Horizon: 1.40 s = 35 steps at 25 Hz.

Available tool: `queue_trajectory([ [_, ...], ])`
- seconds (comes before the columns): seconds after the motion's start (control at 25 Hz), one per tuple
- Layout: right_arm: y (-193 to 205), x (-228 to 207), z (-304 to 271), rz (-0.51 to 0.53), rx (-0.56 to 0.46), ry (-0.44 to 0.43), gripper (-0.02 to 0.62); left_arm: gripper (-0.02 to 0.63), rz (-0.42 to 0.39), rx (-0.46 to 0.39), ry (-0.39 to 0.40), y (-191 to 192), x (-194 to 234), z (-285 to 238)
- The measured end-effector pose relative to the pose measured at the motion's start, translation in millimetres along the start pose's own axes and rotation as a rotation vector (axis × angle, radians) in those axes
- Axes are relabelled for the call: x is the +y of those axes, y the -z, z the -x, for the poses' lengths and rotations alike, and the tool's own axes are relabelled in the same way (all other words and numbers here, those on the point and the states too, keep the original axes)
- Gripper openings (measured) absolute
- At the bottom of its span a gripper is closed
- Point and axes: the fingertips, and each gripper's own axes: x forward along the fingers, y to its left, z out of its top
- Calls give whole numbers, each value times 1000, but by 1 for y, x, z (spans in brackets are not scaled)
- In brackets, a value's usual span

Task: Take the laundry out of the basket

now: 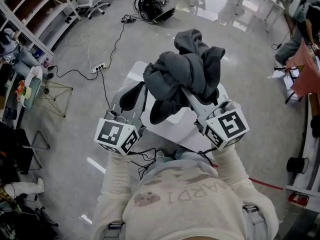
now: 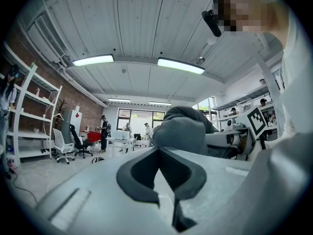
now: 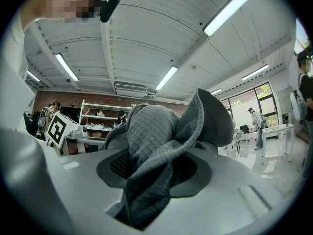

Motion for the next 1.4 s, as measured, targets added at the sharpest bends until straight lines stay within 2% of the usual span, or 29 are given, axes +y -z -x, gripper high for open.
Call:
queue_trajectory([
  [1.4, 8, -43, -20, -18, -6, 13, 207, 0, 1, 9, 21, 8, 11, -48],
])
